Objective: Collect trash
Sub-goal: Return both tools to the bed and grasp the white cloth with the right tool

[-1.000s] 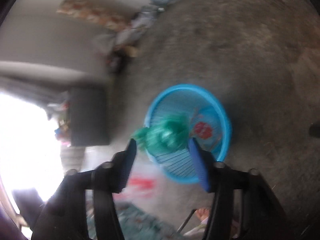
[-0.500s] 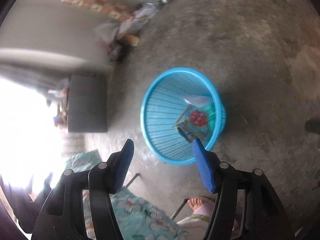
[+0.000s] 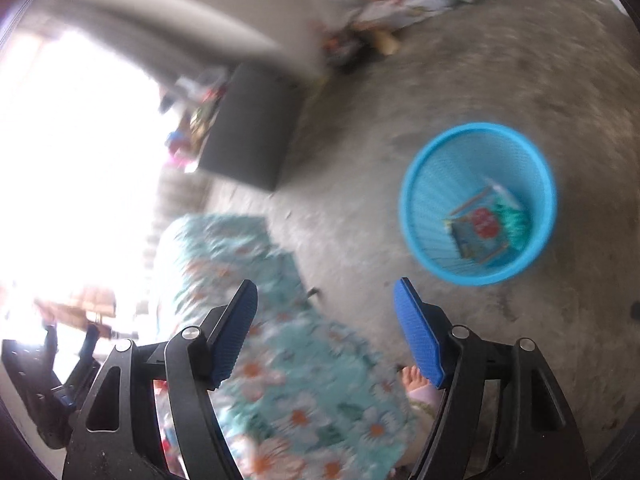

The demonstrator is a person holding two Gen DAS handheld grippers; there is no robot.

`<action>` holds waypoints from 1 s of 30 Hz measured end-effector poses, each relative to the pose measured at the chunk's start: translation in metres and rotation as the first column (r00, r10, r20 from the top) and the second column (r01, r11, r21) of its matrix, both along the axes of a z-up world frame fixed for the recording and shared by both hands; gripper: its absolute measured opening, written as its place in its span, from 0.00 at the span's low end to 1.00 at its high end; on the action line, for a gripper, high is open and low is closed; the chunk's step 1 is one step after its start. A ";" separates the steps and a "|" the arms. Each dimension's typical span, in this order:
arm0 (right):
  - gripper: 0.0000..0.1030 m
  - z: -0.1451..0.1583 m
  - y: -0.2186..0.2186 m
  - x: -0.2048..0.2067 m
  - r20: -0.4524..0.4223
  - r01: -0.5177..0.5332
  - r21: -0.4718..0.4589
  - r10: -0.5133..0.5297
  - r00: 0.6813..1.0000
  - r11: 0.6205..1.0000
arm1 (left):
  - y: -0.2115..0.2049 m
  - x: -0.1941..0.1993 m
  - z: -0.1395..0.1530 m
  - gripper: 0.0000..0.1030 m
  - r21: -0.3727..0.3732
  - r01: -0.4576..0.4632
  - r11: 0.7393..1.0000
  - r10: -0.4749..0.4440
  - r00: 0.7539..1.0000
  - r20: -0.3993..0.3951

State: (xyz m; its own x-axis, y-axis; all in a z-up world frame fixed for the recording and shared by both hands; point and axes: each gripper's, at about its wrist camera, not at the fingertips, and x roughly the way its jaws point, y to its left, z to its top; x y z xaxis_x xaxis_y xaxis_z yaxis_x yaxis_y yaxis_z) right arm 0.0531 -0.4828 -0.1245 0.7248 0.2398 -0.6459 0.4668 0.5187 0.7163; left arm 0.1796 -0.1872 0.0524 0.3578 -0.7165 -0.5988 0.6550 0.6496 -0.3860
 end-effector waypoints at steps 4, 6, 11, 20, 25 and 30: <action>0.66 0.021 0.032 0.017 0.022 -0.102 -0.011 0.102 0.995 0.995 | 0.077 -0.012 0.004 0.72 -0.007 -0.113 0.994 0.113 0.992 0.049; 0.66 0.035 0.051 0.028 0.037 -0.156 -0.029 0.157 0.987 0.987 | 0.108 -0.016 0.005 0.72 -0.009 -0.162 0.987 0.162 0.985 0.067; 0.66 0.071 0.101 0.057 0.084 -0.293 -0.083 0.300 0.950 0.952 | 0.201 -0.028 0.009 0.72 -0.016 -0.332 0.943 0.331 0.934 0.136; 0.62 0.095 0.223 0.135 0.100 -0.534 -0.124 0.546 0.832 0.836 | 0.300 -0.025 0.021 0.72 -0.051 -0.512 0.857 0.514 0.850 0.116; 0.53 0.084 0.283 0.172 0.060 -0.632 -0.072 0.636 0.769 0.772 | 0.309 -0.023 0.017 0.72 -0.028 -0.532 0.846 0.532 0.839 0.119; 0.41 0.059 0.317 0.203 -0.013 -0.641 -0.023 0.641 0.768 0.767 | 0.311 -0.022 0.009 0.67 -0.049 -0.515 0.856 0.517 0.851 0.089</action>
State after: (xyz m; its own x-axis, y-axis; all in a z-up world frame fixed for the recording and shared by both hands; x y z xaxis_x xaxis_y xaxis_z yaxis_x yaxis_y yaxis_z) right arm 0.2563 -0.1656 -0.0657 0.4061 0.6316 -0.6605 0.0225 0.7156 0.6981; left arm 0.1579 0.1241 0.0610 0.7344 -0.4255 -0.5288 0.2623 0.8965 -0.3570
